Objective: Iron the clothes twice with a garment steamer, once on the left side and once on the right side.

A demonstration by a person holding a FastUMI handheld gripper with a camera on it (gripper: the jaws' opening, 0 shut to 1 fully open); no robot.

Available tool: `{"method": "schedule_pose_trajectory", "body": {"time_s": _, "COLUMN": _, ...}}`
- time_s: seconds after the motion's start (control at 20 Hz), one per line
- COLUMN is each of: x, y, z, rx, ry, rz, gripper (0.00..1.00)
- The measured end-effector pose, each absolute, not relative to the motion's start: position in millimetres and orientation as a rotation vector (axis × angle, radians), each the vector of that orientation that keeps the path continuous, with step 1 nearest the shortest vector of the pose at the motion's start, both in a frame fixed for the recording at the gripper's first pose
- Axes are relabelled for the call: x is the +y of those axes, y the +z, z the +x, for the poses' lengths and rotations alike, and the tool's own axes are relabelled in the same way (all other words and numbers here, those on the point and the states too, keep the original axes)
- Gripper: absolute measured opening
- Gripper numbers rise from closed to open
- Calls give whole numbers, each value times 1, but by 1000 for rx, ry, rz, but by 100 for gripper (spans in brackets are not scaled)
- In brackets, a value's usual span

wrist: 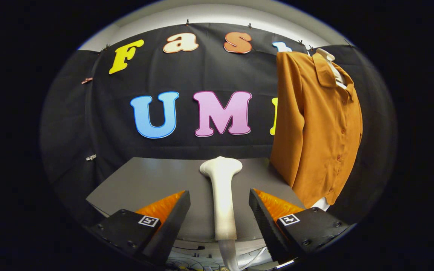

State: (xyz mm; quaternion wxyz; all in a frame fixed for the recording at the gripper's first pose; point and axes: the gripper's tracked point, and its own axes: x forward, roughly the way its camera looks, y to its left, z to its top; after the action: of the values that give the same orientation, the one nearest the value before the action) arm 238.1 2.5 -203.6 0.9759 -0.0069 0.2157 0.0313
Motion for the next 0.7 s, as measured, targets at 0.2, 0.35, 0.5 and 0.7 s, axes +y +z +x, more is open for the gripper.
{"method": "schedule_pose_trajectory", "body": {"time_s": 0.2, "x": -2, "y": -229, "z": 261, "rx": 492, "ry": 70, "rz": 0, "gripper": 99}}
{"method": "schedule_pose_trajectory", "body": {"time_s": 0.35, "x": -3, "y": -250, "z": 274, "rx": 549, "ry": 70, "rz": -4, "gripper": 99}}
{"method": "schedule_pose_trajectory", "body": {"time_s": 0.5, "x": -2, "y": -263, "z": 280, "rx": 597, "ry": 68, "rz": -3, "gripper": 97}}
{"method": "schedule_pose_trajectory", "body": {"time_s": 0.7, "x": -6, "y": -274, "z": 287, "rx": 642, "ry": 39, "rz": -16, "gripper": 70}}
